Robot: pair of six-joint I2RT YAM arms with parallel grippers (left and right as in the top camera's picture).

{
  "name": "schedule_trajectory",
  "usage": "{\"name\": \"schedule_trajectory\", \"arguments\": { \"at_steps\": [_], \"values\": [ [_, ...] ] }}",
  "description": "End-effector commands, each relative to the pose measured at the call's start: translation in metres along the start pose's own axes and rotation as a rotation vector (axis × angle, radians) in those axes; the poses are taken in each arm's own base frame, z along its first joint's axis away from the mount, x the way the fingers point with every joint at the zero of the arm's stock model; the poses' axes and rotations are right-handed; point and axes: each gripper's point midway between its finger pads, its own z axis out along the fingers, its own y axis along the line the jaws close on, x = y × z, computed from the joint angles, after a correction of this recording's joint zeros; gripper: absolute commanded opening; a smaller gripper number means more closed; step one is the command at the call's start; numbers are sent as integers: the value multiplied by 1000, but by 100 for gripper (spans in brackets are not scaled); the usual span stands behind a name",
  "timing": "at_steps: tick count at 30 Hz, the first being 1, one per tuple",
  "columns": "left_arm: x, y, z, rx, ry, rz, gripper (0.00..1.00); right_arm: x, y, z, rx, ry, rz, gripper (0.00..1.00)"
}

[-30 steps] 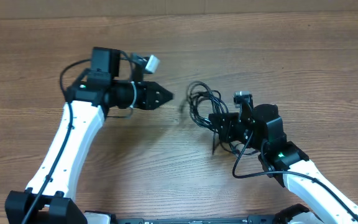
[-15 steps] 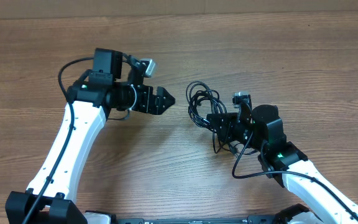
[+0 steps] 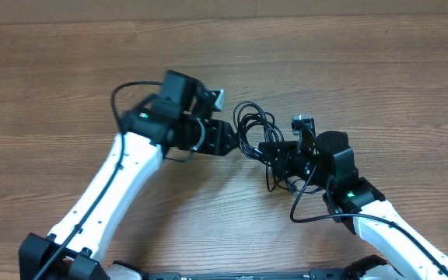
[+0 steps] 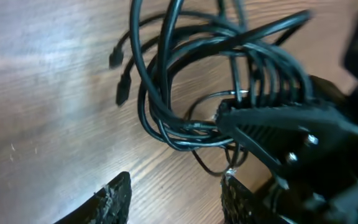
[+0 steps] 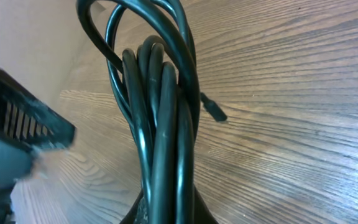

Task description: Untangle cables

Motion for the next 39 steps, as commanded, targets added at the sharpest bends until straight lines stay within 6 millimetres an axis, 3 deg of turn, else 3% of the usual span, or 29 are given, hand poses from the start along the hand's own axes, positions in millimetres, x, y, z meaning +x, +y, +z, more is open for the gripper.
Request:
{"name": "schedule_trajectory", "arguments": {
  "at_steps": [1,7,11,14,16,19,24,26,29,35,37,39],
  "values": [
    [5,14,17,-172,-23,-214,49,-6,9,-2,-39,-9,-1,4],
    [14,29,52,-306,-14,-371,40,-4,13,-3,-63,5,-2,4],
    [5,36,77,-299,-24,-420,34,-2,17,-3,-84,17,-3,4],
    [-3,35,84,-279,-52,-443,27,-1,16,-3,-81,21,-14,4],
    [-8,33,85,-268,-72,-449,19,1,15,-3,-78,26,-11,4],
    [-15,31,85,-252,-98,-440,16,0,17,-3,-88,23,-15,4],
    [-29,28,85,-234,-152,-423,25,4,38,-6,-204,58,-34,4],
    [-36,36,82,-258,-186,-428,25,7,37,-6,-199,72,-26,4],
    [-44,42,76,-233,-198,-453,14,11,34,-6,-191,84,-43,4],
    [-68,81,50,-209,-245,-567,6,11,32,-5,-180,80,-84,4],
    [-67,83,47,-170,-219,-591,5,9,28,-5,-155,68,-83,5],
    [-63,76,46,-101,-171,-593,10,8,25,-4,-139,60,-81,5]
  ]
}}
